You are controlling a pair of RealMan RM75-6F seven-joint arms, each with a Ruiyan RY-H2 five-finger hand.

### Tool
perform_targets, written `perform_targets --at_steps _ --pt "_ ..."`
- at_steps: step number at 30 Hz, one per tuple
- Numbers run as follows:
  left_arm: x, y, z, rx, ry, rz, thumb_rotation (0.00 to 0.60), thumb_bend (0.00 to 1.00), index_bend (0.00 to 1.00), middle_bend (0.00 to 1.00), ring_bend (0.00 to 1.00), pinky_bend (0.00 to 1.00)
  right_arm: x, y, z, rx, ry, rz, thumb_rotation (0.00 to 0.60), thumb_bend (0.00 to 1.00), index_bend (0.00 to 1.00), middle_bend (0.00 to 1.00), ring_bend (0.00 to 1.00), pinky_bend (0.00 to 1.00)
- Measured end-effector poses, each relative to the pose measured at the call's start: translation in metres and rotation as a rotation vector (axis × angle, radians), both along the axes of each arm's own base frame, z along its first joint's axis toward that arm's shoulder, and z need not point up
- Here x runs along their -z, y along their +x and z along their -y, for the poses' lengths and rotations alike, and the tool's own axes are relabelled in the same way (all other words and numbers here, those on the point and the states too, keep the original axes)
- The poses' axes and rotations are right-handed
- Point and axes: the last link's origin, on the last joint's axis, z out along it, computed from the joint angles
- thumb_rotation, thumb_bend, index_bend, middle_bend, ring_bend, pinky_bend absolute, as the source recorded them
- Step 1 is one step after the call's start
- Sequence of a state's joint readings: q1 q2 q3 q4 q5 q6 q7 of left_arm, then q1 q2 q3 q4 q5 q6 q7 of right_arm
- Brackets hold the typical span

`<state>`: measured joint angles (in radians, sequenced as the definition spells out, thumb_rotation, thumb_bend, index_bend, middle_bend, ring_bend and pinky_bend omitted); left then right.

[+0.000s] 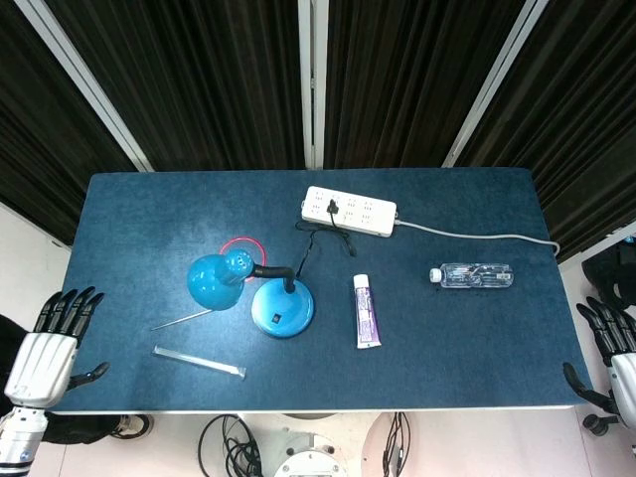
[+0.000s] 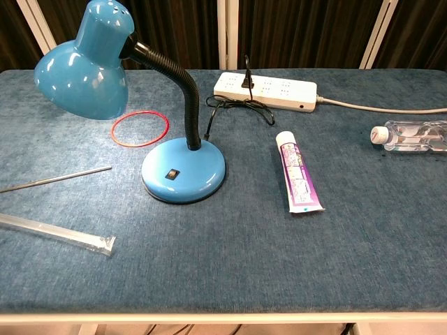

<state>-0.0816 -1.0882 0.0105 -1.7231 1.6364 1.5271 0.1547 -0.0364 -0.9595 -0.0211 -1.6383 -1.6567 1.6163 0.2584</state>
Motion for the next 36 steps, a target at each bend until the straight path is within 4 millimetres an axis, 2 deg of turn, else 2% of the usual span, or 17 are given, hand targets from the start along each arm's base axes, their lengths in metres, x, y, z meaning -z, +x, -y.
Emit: perform_targets --at_steps 12,13,15,16,17,21,22,23,26,30,36 --pt "0.002 0.001 0.0 0.004 -0.01 -0.003 0.6 0.03 0.05 0.0 0.0 0.01 -0.002 -0.001 -0.002 0.003 -0.009 0.003 0.6 0.33 0.0 0.0 0.0 0.0" --pt "0.002 0.001 0.0 0.004 -0.012 -0.004 0.6 0.04 0.05 0.0 0.0 0.02 -0.003 -0.001 -0.002 0.003 -0.009 0.003 0.6 0.33 0.0 0.0 0.0 0.0" --pt "0.003 0.002 0.0 0.004 -0.014 -0.009 0.6 0.05 0.04 0.07 0.02 0.11 -0.002 -0.001 -0.001 0.001 -0.007 0.003 0.6 0.33 0.0 0.0 0.0 0.0" --pt "0.003 0.002 0.0 0.004 -0.012 -0.014 0.6 0.07 0.04 0.14 0.07 0.19 -0.002 0.0 -0.001 -0.001 -0.006 0.003 0.6 0.33 0.0 0.0 0.0 0.0" --pt "0.004 0.001 0.0 0.005 -0.011 -0.022 0.6 0.11 0.04 0.23 0.15 0.29 -0.002 0.0 -0.001 -0.002 -0.006 0.003 0.6 0.33 0.0 0.0 0.0 0.0" --pt "0.01 0.0 0.0 -0.008 -0.027 -0.045 0.6 0.33 0.07 0.68 0.66 0.69 -0.003 0.0 0.0 -0.002 -0.003 0.002 0.6 0.33 0.0 0.0 0.0 0.0" --pt "0.012 0.0 0.001 -0.016 -0.041 -0.046 0.6 0.37 0.08 0.77 0.74 0.76 -0.003 0.0 0.0 -0.001 -0.003 0.002 0.6 0.33 0.0 0.0 0.0 0.0" --pt "0.016 -0.001 0.001 -0.029 -0.066 -0.048 0.6 0.38 0.1 0.81 0.79 0.8 -0.003 -0.001 0.0 0.0 -0.003 0.002 0.6 0.33 0.0 0.0 0.0 0.0" --pt "0.029 -0.003 0.002 -0.058 -0.142 -0.064 0.6 0.41 0.12 0.83 0.84 0.85 -0.004 -0.003 -0.001 0.007 -0.006 0.005 0.6 0.33 0.0 0.0 0.0 0.0" --pt "0.052 -0.001 -0.001 -0.069 -0.233 -0.063 0.6 0.42 0.11 0.84 0.85 0.86 -0.005 -0.004 -0.002 0.008 -0.012 0.009 0.6 0.33 0.0 0.0 0.0 0.0" --pt "0.087 0.021 -0.013 -0.002 -0.301 -0.03 0.6 0.42 0.1 0.84 0.85 0.86 -0.006 -0.003 -0.003 0.005 -0.014 0.01 0.6 0.33 0.0 0.0 0.0 0.0"
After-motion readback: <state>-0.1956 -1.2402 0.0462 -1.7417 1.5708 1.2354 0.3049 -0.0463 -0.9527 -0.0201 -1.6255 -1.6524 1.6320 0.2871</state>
